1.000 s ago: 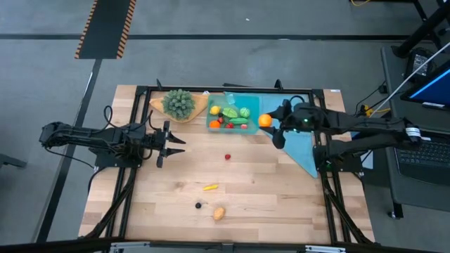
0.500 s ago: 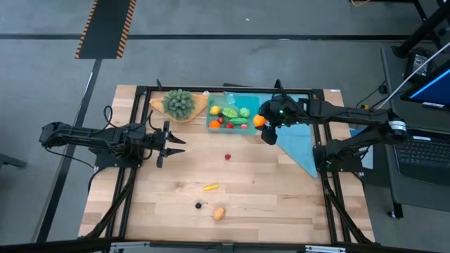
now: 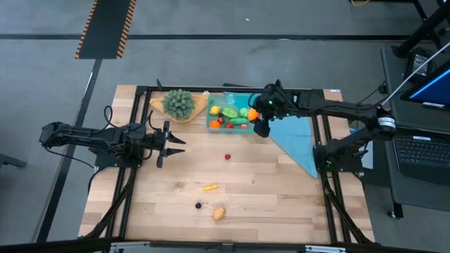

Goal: Pick and placing Produce into tupperware
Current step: Put the orange into the blue bin

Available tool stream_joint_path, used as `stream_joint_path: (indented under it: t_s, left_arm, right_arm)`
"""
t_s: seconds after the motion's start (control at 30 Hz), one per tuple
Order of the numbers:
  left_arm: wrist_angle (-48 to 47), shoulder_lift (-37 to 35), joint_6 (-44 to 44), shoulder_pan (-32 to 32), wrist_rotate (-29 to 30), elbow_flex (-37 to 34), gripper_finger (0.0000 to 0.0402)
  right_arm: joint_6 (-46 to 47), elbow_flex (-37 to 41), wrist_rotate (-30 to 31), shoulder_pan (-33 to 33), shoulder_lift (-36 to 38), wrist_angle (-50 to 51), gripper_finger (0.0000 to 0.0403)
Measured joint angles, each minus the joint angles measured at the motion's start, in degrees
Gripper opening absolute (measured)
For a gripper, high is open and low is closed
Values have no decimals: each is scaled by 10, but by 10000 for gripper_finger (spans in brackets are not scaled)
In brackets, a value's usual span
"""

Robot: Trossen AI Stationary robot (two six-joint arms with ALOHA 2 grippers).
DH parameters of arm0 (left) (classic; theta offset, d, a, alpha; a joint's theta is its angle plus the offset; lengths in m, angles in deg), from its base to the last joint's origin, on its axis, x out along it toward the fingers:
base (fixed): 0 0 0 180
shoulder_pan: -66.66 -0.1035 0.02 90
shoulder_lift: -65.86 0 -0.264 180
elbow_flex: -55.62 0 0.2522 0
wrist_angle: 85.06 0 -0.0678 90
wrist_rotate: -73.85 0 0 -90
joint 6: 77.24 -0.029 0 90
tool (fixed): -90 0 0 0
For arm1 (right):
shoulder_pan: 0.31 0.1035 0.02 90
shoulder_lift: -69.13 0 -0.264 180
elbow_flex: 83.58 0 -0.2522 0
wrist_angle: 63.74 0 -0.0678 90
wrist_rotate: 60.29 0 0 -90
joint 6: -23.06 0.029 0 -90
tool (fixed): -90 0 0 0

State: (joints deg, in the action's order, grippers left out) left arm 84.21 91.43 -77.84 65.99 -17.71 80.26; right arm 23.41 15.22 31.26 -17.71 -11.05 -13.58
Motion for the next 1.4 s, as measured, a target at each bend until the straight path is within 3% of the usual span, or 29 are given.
stream_joint_path:
  t_s: [0.6, 1.07, 1.4]
  left_arm:
    - [0, 0, -1, 0, 0, 0, 137]
    - [0, 0, -15, 0, 0, 0, 137]
    - [0, 0, -15, 0, 0, 0, 137]
  right_arm:
    - [25, 0, -2, -88, -51, -64, 251]
    - [18, 0, -28, -88, -56, -76, 251]
    - [10, 1, -34, -88, -118, -105, 251]
